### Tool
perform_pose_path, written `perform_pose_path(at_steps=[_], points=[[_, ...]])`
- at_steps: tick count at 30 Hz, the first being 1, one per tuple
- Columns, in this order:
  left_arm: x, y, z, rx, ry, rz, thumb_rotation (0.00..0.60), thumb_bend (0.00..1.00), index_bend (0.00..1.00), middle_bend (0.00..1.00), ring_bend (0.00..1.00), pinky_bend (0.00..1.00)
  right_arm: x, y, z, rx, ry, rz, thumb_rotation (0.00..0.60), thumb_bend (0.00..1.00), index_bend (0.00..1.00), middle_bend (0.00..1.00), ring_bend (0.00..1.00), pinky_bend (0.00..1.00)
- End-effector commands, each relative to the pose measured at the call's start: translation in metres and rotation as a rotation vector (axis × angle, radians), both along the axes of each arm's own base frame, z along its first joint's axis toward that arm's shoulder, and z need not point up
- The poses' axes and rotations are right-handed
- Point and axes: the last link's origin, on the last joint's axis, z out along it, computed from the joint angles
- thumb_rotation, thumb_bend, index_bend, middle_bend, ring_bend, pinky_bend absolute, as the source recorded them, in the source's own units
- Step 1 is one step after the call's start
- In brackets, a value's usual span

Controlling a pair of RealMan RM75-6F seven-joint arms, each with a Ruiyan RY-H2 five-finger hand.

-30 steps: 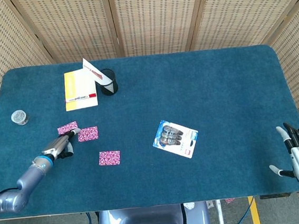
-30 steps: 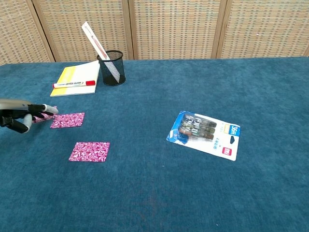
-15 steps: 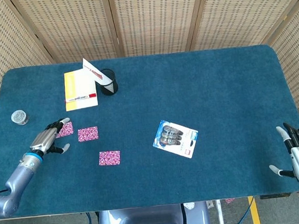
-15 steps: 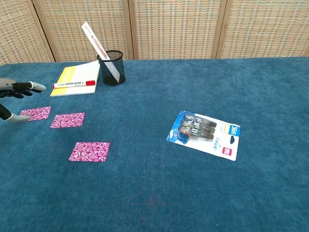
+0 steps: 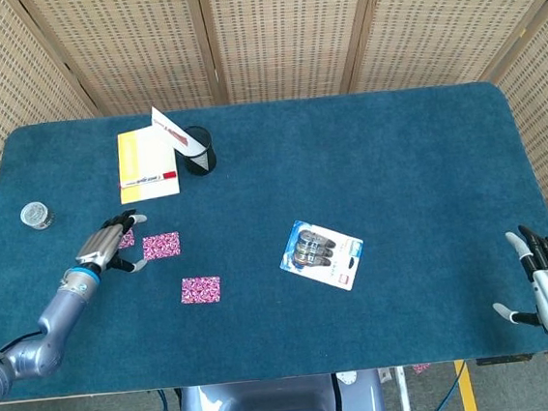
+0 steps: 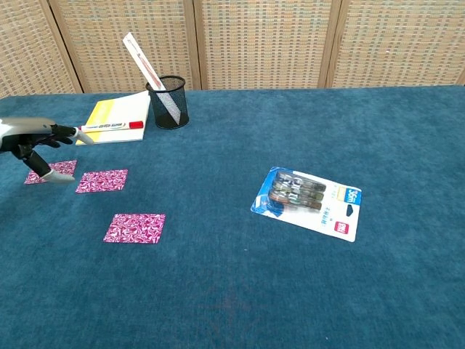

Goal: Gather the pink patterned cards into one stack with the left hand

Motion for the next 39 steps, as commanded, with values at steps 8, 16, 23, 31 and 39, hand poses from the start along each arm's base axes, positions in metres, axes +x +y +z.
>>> perform_pose_path(at_steps=[8,16,23,31,39], points=[[0.012,0.008,-0.008,-0.002,0.060,-0.005,0.600,0.30,0.23,0.00,0.00,0.00,0.000,0.000,0.000,0.004,-0.005,0.000,0.600,0.13,0.01,0.00,0.00,0.00],[0.007,0.003,-0.019,0.001,0.159,-0.007,0.600,0.30,0.23,0.00,0.00,0.00,0.000,0.000,0.000,0.006,-0.005,0.000,0.600,0.13,0.01,0.00,0.00,0.00],[0.013,0.004,-0.029,0.029,0.181,-0.002,0.600,0.30,0.26,0.00,0.00,0.00,0.000,0.000,0.000,0.007,-0.009,-0.002,0.600,0.13,0.01,0.00,0.00,0.00],[0.016,0.004,-0.035,0.034,0.191,0.003,0.600,0.30,0.26,0.00,0.00,0.00,-0.001,0.000,0.001,0.007,-0.013,-0.002,0.600,0.13,0.01,0.00,0.00,0.00],[0.017,0.005,-0.044,0.041,0.196,0.006,0.600,0.30,0.26,0.00,0.00,0.00,-0.001,0.000,0.001,0.008,-0.018,-0.001,0.600,0.13,0.01,0.00,0.00,0.00]])
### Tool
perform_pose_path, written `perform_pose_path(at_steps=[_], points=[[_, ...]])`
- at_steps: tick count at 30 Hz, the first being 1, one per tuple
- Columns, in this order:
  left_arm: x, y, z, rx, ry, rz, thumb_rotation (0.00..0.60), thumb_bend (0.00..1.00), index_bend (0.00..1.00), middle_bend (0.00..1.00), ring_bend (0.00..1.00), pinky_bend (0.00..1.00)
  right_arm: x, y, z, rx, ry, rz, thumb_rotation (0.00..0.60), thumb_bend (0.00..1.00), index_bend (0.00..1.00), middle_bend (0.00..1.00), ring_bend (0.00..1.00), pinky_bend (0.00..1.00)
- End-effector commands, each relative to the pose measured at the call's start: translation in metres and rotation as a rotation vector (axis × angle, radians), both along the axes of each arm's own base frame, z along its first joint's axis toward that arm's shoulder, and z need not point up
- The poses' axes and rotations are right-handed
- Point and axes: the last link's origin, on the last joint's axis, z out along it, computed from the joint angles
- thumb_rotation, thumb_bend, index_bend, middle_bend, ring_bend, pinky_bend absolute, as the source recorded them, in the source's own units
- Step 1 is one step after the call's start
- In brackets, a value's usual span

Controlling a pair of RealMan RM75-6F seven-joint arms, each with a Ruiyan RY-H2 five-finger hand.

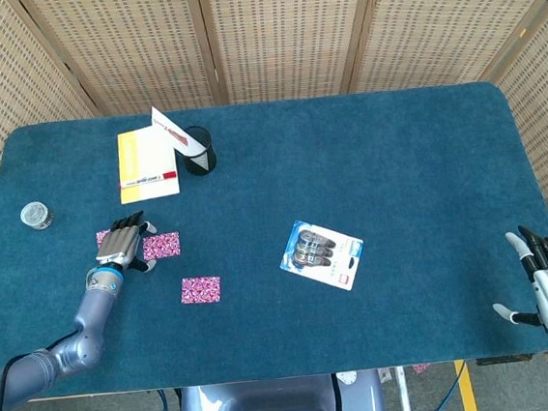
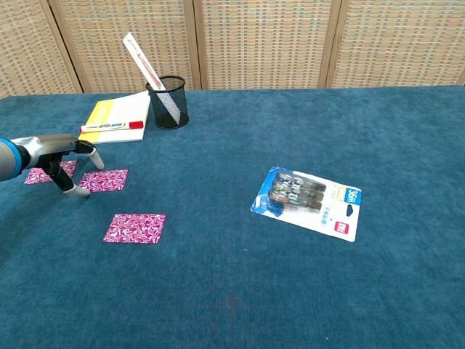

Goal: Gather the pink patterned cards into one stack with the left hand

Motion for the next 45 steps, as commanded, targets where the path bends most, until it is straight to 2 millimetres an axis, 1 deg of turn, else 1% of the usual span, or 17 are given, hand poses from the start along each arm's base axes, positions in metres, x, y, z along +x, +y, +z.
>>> perform_pose_path(at_steps=[1,10,15,20,27,37,45], points=[[0.000,0.000,-0.001,0.004,0.000,-0.003,0.600,0.30,0.27,0.00,0.00,0.00,0.000,0.000,0.000,0.000,-0.001,0.000,0.600,0.13,0.01,0.00,0.00,0.00],[0.001,0.001,-0.008,0.016,-0.009,-0.020,0.600,0.30,0.30,0.00,0.00,0.00,0.000,0.000,0.000,0.003,-0.003,0.001,0.600,0.13,0.01,0.00,0.00,0.00],[0.002,0.000,-0.011,0.051,-0.002,-0.044,0.600,0.27,0.41,0.00,0.00,0.00,0.000,0.000,0.000,0.003,-0.004,0.001,0.600,0.13,0.01,0.00,0.00,0.00],[0.001,-0.001,-0.013,0.069,-0.001,-0.048,0.600,0.27,0.45,0.00,0.00,0.00,0.000,0.000,0.000,0.003,-0.004,0.001,0.600,0.13,0.02,0.00,0.00,0.00],[0.002,-0.001,-0.013,0.076,-0.008,-0.047,0.600,0.27,0.46,0.00,0.00,0.00,0.000,0.000,0.000,0.004,-0.005,0.001,0.600,0.13,0.01,0.00,0.00,0.00],[0.004,0.002,-0.003,0.092,-0.032,-0.046,0.600,0.27,0.46,0.00,0.00,0.00,0.000,0.000,0.000,0.005,-0.004,0.001,0.600,0.13,0.01,0.00,0.00,0.00],[0.015,-0.002,0.003,0.093,-0.060,-0.066,0.600,0.27,0.46,0.00,0.00,0.00,0.000,0.000,0.000,0.006,-0.004,0.001,0.600,0.13,0.01,0.00,0.00,0.00]])
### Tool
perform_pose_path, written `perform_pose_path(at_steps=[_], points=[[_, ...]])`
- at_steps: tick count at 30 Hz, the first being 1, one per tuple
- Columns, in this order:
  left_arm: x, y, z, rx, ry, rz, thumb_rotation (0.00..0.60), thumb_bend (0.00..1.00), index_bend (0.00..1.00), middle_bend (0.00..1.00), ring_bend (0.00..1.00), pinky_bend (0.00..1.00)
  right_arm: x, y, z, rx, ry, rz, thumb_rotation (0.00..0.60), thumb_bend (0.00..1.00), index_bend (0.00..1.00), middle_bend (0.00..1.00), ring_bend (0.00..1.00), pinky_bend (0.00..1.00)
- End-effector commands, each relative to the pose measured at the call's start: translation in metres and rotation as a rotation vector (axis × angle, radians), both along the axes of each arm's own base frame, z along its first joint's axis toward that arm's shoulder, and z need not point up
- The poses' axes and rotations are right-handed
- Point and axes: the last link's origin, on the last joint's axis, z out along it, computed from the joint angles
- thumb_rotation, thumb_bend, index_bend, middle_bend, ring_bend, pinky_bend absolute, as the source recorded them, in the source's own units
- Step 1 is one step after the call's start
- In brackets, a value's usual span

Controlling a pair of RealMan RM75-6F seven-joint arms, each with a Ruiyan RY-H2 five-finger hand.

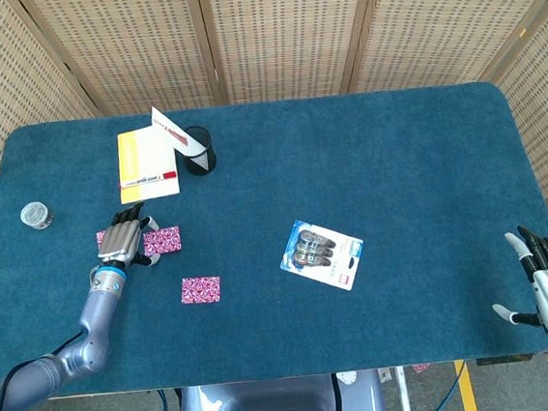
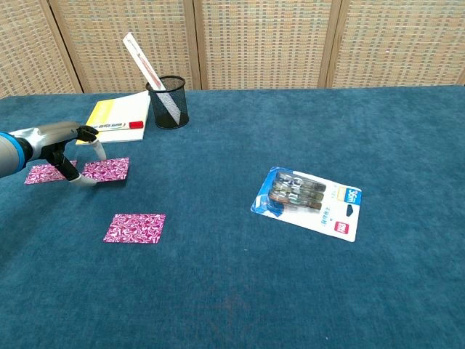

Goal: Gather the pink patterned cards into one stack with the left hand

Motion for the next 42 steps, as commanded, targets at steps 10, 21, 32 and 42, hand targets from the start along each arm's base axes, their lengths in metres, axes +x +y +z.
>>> perform_pose_path(at_steps=[10,21,32,42], points=[[0.026,-0.022,-0.007,-0.054,-0.048,-0.052,0.600,0.27,0.46,0.00,0.00,0.00,0.000,0.000,0.000,0.001,0.000,-0.001,0.600,0.13,0.01,0.00,0.00,0.00],[0.047,-0.051,-0.018,-0.122,-0.103,-0.071,0.600,0.26,0.46,0.00,0.00,0.00,0.000,0.000,0.000,0.003,-0.002,-0.001,0.600,0.13,0.01,0.00,0.00,0.00],[0.055,-0.072,-0.022,-0.162,-0.042,-0.107,0.600,0.26,0.46,0.00,0.00,0.00,0.000,0.000,0.000,0.003,-0.004,0.000,0.600,0.13,0.01,0.00,0.00,0.00],[0.055,-0.084,-0.032,-0.179,0.007,-0.166,0.600,0.26,0.46,0.00,0.00,0.00,0.000,0.000,0.000,0.005,-0.004,0.000,0.600,0.13,0.01,0.00,0.00,0.00]])
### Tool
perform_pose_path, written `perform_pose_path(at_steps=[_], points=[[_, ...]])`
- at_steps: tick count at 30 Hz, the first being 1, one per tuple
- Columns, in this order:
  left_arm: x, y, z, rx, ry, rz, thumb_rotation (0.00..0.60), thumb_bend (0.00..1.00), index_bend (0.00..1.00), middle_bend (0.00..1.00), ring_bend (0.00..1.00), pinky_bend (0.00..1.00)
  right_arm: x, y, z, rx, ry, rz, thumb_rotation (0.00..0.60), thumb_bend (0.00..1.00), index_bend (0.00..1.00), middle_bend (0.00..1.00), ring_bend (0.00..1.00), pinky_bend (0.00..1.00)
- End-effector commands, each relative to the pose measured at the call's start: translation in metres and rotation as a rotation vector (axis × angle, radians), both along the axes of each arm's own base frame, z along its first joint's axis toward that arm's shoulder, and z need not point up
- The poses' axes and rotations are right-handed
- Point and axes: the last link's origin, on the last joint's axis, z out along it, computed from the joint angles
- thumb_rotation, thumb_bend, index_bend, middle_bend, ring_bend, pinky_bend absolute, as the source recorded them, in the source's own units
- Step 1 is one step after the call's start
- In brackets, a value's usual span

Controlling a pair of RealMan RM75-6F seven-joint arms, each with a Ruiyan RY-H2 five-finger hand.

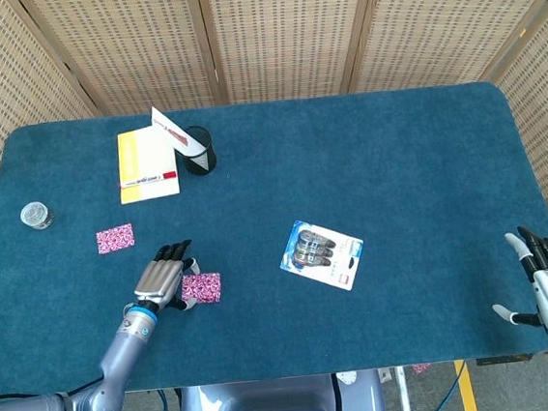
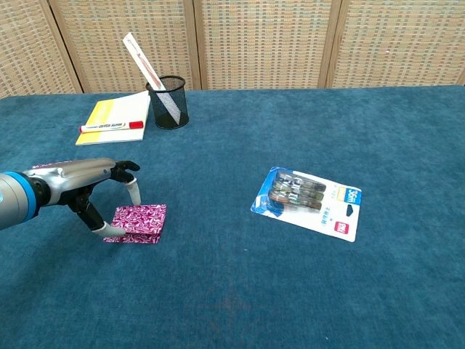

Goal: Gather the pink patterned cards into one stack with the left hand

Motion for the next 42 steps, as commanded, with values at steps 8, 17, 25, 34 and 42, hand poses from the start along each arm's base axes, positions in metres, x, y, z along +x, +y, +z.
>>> perform_pose_path(at_steps=[8,17,25,34,42], points=[[0.001,-0.004,-0.006,-0.007,0.014,-0.015,0.600,0.25,0.46,0.00,0.00,0.00,0.000,0.000,0.000,0.001,-0.001,0.000,0.600,0.13,0.01,0.00,0.00,0.00],[0.002,-0.005,-0.009,-0.016,0.031,-0.015,0.600,0.23,0.34,0.00,0.00,0.00,0.000,0.000,0.000,0.002,-0.002,0.000,0.600,0.13,0.01,0.00,0.00,0.00],[0.001,-0.004,-0.009,-0.024,0.036,-0.011,0.600,0.19,0.24,0.00,0.00,0.00,0.000,0.000,0.000,0.003,-0.003,0.000,0.600,0.13,0.01,0.00,0.00,0.00],[0.001,0.001,0.007,0.009,0.016,0.002,0.600,0.19,0.22,0.00,0.00,0.00,0.000,0.000,0.000,0.002,-0.004,0.000,0.600,0.13,0.02,0.00,0.00,0.00],[-0.034,0.026,0.056,0.159,0.063,0.083,0.600,0.21,0.23,0.00,0.00,0.00,0.000,0.000,0.000,0.005,-0.005,0.001,0.600,0.13,0.01,0.00,0.00,0.00]])
